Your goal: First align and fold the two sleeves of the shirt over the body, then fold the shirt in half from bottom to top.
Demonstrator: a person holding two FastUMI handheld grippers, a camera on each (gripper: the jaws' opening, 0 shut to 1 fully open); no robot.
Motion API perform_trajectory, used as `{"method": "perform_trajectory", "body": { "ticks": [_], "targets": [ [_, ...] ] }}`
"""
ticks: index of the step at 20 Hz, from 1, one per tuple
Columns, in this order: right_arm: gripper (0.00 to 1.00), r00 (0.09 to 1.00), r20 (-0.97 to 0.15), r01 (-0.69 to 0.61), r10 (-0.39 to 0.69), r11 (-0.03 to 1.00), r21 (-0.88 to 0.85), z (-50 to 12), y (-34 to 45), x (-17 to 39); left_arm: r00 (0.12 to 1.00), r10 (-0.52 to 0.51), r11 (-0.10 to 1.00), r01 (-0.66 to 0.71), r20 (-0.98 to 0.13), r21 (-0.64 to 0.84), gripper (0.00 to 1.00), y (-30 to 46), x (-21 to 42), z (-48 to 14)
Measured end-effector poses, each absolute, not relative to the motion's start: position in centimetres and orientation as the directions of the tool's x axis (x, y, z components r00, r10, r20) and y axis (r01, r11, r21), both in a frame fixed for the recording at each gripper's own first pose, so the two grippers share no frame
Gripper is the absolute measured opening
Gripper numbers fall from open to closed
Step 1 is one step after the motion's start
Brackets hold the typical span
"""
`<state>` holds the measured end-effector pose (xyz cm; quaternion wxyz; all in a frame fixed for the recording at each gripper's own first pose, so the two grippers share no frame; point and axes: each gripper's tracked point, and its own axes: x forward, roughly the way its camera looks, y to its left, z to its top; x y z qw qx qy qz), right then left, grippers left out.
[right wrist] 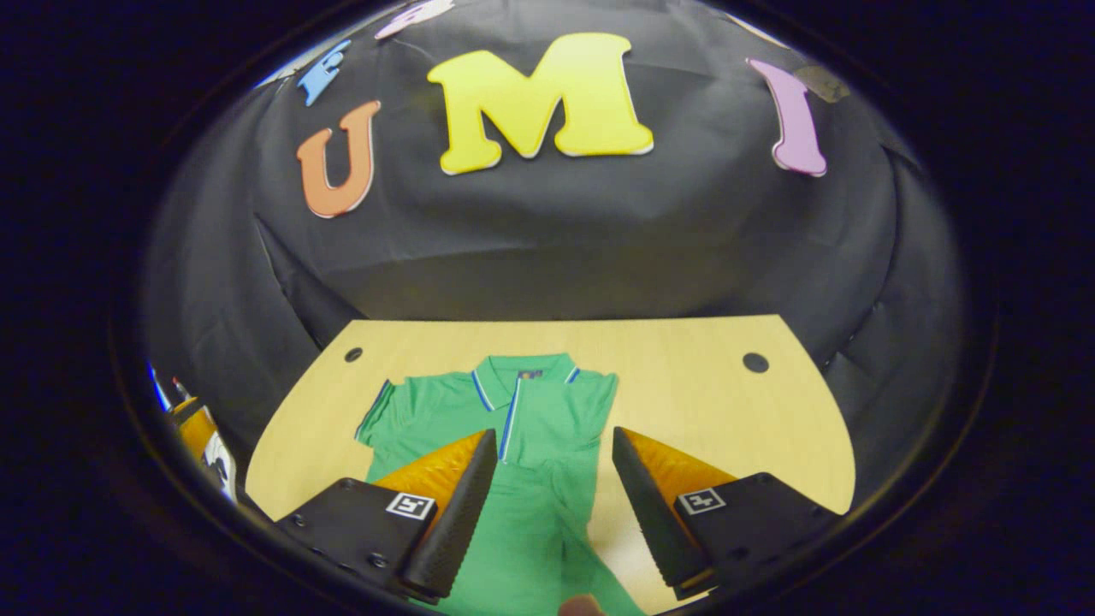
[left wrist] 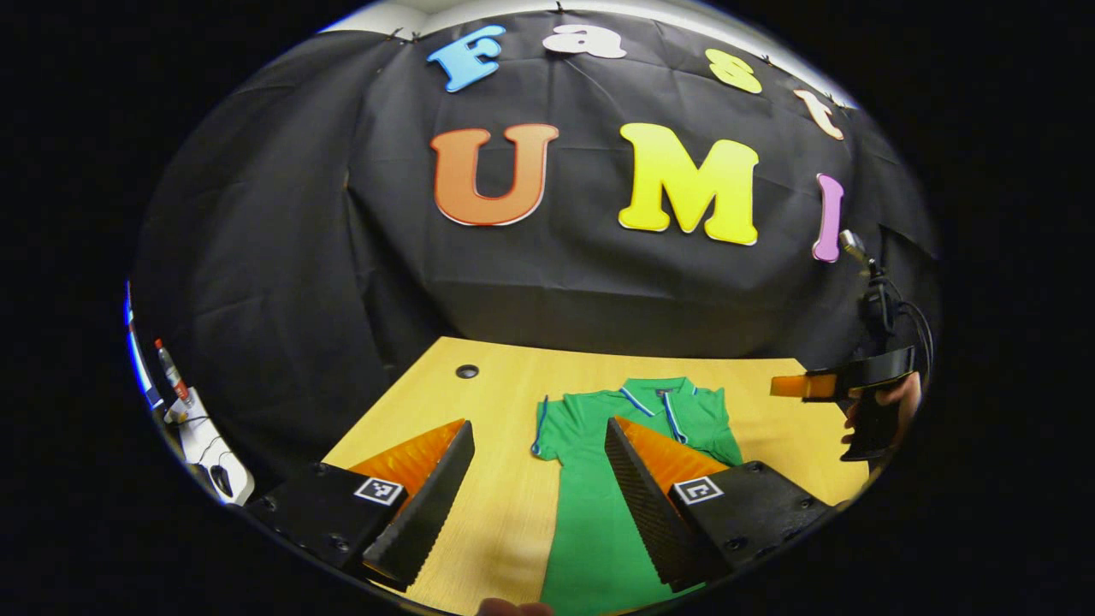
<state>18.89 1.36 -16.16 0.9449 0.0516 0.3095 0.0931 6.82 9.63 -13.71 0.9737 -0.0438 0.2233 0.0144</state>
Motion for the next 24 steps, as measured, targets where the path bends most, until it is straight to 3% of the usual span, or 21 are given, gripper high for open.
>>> {"method": "perform_trajectory", "body": {
  "ticks": [3,4,8,11,13,18,22,23,24],
  "targets": [
    [0.87,0.847,-0.497,-0.163,0.189,0.982,0.095,-12.4,-2.5,17.5,0.893,-0.061,0.988,-0.009,-0.447,-0.151,0.99,9.0,11.0,-15.5],
    [0.80,0.860,-0.481,-0.156,0.169,0.986,0.067,-11.5,-3.9,17.1,0.890,-0.084,0.987,0.011,-0.447,-0.163,0.99,8.7,12.1,-16.1],
    [0.87,0.880,-0.456,-0.137,0.130,0.990,0.017,-10.1,-7.2,14.8,0.849,-0.150,0.983,0.076,-0.506,-0.165,0.99,8.4,16.3,-20.7],
    [0.87,0.874,-0.474,-0.117,0.104,0.993,0.001,-10.6,-8.8,13.2,0.808,-0.171,0.980,0.082,-0.564,-0.180,0.99,9.0,18.9,-24.9],
    [0.95,0.868,-0.491,-0.106,0.077,0.994,-0.031,-11.6,-10.2,11.8,0.776,-0.179,0.979,0.079,-0.605,-0.189,0.99,9.5,20.0,-27.8],
    [0.95,0.827,-0.561,-0.077,0.028,0.995,-0.064,-14.2,-13.2,9.1,0.688,-0.201,0.978,0.098,-0.698,-0.185,0.98,10.5,22.9,-35.3],
    [0.95,0.823,-0.568,-0.050,0.000,0.996,-0.073,-14.7,-14.2,9.1,0.651,-0.196,0.980,0.113,-0.733,-0.162,0.83,10.3,23.9,-38.2],
    [0.95,0.821,-0.571,-0.038,-0.012,0.996,-0.075,-15.0,-14.5,9.1,0.648,-0.196,0.980,0.115,-0.736,-0.160,0.91,10.1,24.0,-38.5],
    [0.95,0.815,-0.579,-0.020,-0.023,0.998,-0.068,-15.3,-14.9,9.1,0.647,-0.198,0.980,0.116,-0.737,-0.161,0.78,9.9,24.1,-38.7]
  ]
}}
